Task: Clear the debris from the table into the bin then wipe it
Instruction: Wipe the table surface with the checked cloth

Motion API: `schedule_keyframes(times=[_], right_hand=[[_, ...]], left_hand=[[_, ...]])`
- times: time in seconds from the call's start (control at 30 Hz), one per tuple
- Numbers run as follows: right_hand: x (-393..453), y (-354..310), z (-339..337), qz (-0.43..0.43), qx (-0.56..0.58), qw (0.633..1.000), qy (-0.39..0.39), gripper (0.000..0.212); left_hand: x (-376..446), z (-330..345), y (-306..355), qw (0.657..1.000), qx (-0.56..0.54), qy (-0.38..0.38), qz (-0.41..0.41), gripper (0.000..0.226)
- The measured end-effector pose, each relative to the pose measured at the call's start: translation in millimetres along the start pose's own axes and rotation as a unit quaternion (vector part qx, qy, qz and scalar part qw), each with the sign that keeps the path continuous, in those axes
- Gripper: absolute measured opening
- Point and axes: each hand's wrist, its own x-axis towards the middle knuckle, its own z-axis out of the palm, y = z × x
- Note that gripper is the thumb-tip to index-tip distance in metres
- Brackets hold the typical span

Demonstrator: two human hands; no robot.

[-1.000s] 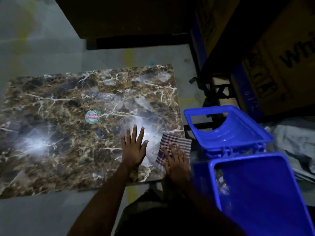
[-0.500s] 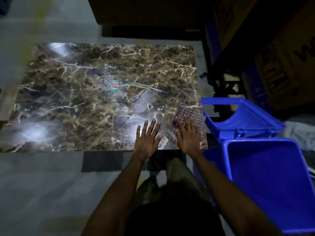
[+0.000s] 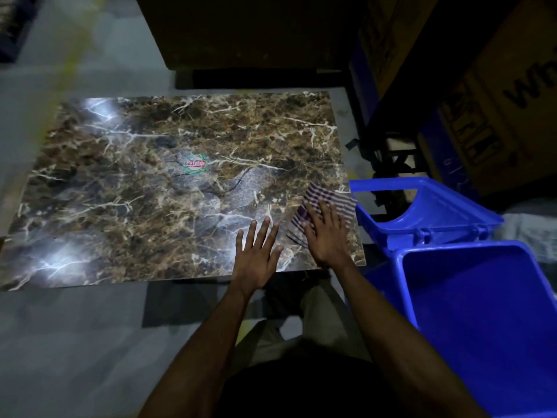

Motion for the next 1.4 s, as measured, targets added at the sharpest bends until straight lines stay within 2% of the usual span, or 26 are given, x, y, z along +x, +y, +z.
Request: schedule_keyframes(times=[0.23,0.3,0.47,0.57,0.7,0.8,0.9,1.07,1.23,1.4], right_hand=[[-87.4,24.0,-2.1,-0.068,-0.054,0.995,-0.054,0.057],[-77.1,37.6,-12.5,-0.055,-0.045,0.996,-0.058,0.055],[-18.8,25.4,-12.8,0.057,-0.020,0.998,-0.014,0.064],[-14.5,9.6,-0.6,0.016,-0.020,0.999,-0.026,0.060],[-61.8,23.3,-4.8,-0.061,-0.043,0.996,-0.046,0.057],[-76.6,55.3,-22.4,-0.037,-0.025,0.998,-0.045,0.058],[-45.5,72.6,-28.9,0.028,0.004,0.999,-0.026,0.062],[9.1,48.6,-17.2,0.098,-0.016,0.995,0.006,0.065],[-34.6,47.6,-17.4,0.038,-0.020,0.999,0.032,0.062],[-32.6,58.6,-17.9,0.032,-0.010,0.999,-0.002,0.061]], left_hand=[[1.0,-1.3,0.8,1.000,-0.007,-0.001,-0.006,0.062],[2.5,-2.0,1.9,1.000,-0.008,-0.003,-0.008,0.062],[2.2,-4.5,1.6,1.000,-0.005,-0.012,-0.012,0.062],[0.9,-6.9,2.8,1.000,-0.007,-0.018,-0.009,0.062],[2.0,-11.7,5.3,1.000,-0.012,-0.018,-0.014,0.062],[2.2,-15.0,8.1,0.999,-0.001,-0.025,-0.022,0.062],[1.9,-16.6,10.0,0.999,-0.007,-0.032,-0.026,0.062],[5.2,-21.8,10.4,0.997,-0.028,-0.067,-0.041,0.063],[25.5,-29.1,14.2,0.991,-0.042,-0.104,-0.071,0.061],[91.1,-29.6,23.4,0.990,-0.053,-0.103,-0.079,0.063]])
